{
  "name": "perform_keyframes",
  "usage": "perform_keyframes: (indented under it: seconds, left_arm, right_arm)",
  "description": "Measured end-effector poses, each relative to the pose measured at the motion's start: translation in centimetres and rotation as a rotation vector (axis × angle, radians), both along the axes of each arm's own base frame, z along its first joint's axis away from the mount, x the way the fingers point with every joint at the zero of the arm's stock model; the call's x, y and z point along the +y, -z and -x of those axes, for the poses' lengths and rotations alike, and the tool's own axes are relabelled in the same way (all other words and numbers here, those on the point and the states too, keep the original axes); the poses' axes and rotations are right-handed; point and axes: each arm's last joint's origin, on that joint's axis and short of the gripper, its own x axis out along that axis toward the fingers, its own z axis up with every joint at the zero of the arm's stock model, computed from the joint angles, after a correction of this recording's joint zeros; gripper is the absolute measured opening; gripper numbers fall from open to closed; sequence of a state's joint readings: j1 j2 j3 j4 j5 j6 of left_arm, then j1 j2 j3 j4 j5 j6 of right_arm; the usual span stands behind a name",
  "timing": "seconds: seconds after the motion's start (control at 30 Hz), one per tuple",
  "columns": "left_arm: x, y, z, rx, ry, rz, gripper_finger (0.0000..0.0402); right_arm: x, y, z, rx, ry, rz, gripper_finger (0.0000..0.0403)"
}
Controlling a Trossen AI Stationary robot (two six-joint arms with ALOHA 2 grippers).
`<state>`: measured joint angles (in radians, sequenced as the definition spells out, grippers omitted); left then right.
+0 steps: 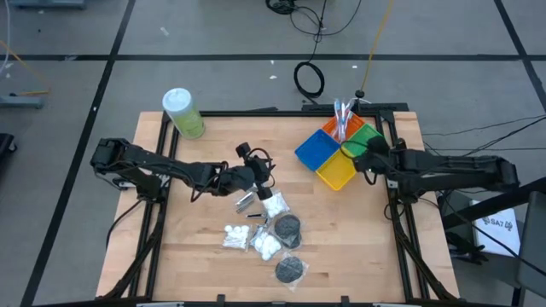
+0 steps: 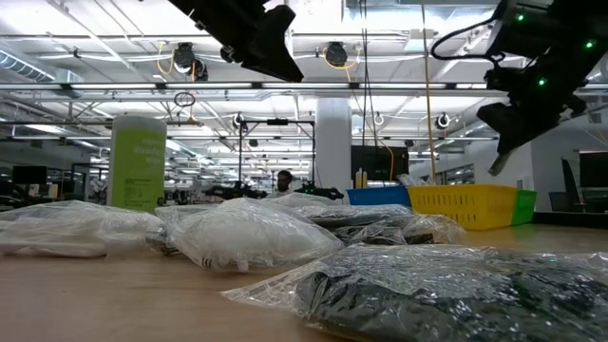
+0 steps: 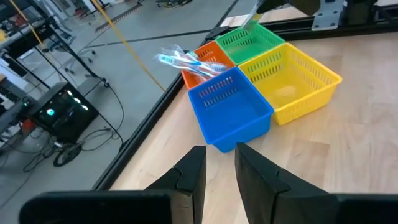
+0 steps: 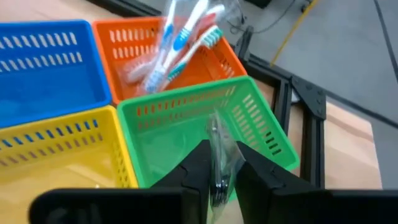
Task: Pick & Place Travel size toiletries
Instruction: Put the nail cutter into the green bin
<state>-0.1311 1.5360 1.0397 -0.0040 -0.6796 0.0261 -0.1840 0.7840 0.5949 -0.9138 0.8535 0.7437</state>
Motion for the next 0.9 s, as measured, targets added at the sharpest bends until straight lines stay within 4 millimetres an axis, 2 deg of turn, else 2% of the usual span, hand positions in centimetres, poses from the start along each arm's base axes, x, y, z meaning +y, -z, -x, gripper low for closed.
perform_keyframes:
  seconds: [0.27, 0.57, 0.63, 0.77, 0.9]
  left_arm:
    - [0.0, 0.0, 0.0, -0.005, -0.002, 0.008, 0.0086]
    - [0.0, 0.1, 0.1, 0.009, -0.002, 0.006, 0.0086]
    - [0.0, 0.3, 0.2, 0.032, -0.002, 0.003, 0.0086]
    - [-0.2, 0.9, 0.6, 0.088, -0.014, 0.026, 0.0086]
    - [-0.5, 2.2, 1.5, 0.166, -0.03, 0.19, 0.0086]
  right_arm:
    - [-0.8, 0.1, -0.1, -0.012, 0.05, -0.013, 0.0093]
    - [-1.4, -0.8, -1.5, -0.081, -0.027, 0.057, 0.0168]
    - [-1.4, -1.4, -2.3, -0.135, -0.11, 0.073, 0.0181]
    - [-0.9, -3.3, -4.2, -0.302, -0.391, 0.09, 0.0195]
    - [0.2, -5.0, -5.5, -0.495, -0.678, 0.079, 0.0195]
